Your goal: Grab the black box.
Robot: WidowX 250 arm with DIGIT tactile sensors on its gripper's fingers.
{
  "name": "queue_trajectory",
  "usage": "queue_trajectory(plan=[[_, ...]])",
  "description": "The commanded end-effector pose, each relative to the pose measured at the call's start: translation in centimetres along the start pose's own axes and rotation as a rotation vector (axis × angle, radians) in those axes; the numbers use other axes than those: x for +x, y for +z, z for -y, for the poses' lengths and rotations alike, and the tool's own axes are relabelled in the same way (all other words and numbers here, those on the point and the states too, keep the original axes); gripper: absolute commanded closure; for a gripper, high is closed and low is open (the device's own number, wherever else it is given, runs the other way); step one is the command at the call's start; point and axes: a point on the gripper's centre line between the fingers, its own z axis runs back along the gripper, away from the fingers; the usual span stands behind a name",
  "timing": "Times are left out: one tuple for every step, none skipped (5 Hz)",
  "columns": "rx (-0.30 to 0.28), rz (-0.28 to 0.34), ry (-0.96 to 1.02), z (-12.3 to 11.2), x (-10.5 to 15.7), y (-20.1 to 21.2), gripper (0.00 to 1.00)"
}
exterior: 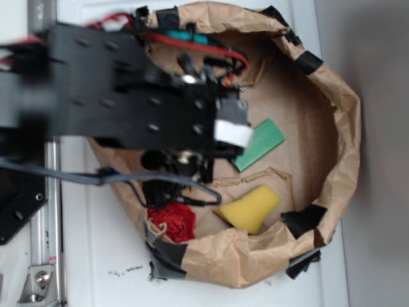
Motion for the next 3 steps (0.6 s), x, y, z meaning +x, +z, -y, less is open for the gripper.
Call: queue_trajectory(plan=[[0.039,0.031,0.009,-0.10,1.42,4.94,1.00],[-0.005,0.014,0.020,-0.59,2.10,4.90,1.00],[0.013,0.000,0.019,-0.68,2.20,4.70,1.00]])
